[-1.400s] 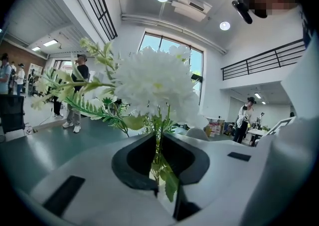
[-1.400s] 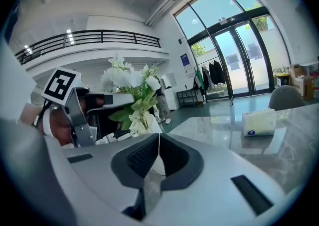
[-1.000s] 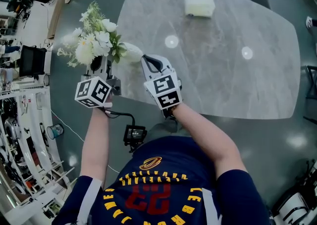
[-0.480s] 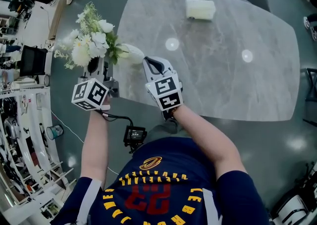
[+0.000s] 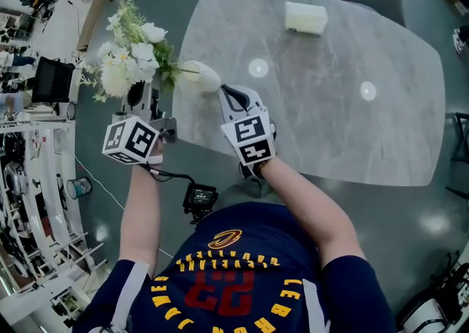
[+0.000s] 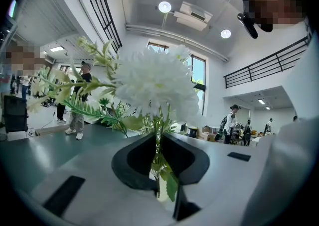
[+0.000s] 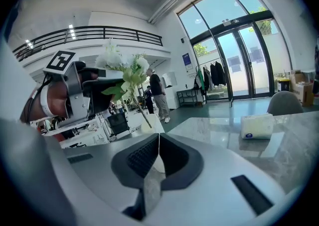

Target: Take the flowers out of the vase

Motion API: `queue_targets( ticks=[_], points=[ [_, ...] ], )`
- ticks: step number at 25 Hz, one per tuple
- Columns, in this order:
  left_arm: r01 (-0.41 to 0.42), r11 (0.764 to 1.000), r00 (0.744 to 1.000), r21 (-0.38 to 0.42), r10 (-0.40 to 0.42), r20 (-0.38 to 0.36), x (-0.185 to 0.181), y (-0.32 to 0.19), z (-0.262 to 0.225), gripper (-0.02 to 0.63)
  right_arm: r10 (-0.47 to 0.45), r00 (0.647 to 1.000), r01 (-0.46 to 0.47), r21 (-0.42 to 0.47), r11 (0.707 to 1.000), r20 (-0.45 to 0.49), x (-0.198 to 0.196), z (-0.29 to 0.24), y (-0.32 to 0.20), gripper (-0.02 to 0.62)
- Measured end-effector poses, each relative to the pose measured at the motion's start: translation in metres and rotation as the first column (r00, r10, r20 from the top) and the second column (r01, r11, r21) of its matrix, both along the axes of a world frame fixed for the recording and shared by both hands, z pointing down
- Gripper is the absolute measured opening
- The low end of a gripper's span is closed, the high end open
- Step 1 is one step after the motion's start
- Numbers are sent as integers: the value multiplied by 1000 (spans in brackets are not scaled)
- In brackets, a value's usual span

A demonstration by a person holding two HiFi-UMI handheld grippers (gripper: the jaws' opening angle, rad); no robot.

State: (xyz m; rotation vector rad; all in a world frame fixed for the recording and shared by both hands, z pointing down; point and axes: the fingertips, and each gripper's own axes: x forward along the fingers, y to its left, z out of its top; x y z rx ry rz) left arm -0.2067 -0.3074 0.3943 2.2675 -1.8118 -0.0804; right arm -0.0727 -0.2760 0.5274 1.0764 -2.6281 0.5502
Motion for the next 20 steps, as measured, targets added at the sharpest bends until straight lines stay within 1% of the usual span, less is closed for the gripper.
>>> queue_targets(
  ticks=[5, 8, 10, 13, 17, 20],
  points=[
    [7, 1000, 1000, 21, -7, -18, 6, 4, -9, 48, 5, 1000, -5, -1, 1000, 23, 11, 2, -1, 8],
    [20, 999, 999, 32, -19, -32, 9, 10, -22, 48, 10, 999, -11, 8, 1000, 40, 20, -11, 1, 8],
    [33, 998, 999, 49, -31, -44, 6, 17, -36, 48, 15, 998, -17, 30, 999, 54, 22, -29, 4, 8],
    [42, 996, 997, 80, -37, -62, 0, 32, -57, 48, 9, 997, -12, 35, 999, 73, 21, -45, 17, 8],
    [52, 993, 996, 105, -45, -72, -5, 31, -60, 48, 9, 994, -12, 30, 999, 105, 24, -46, 12, 8],
    [71, 991, 992, 115, -58, -112, -15, 41, -70, 48, 5, 993, -9, 34, 999, 114, 22, -59, 18, 8]
  ],
)
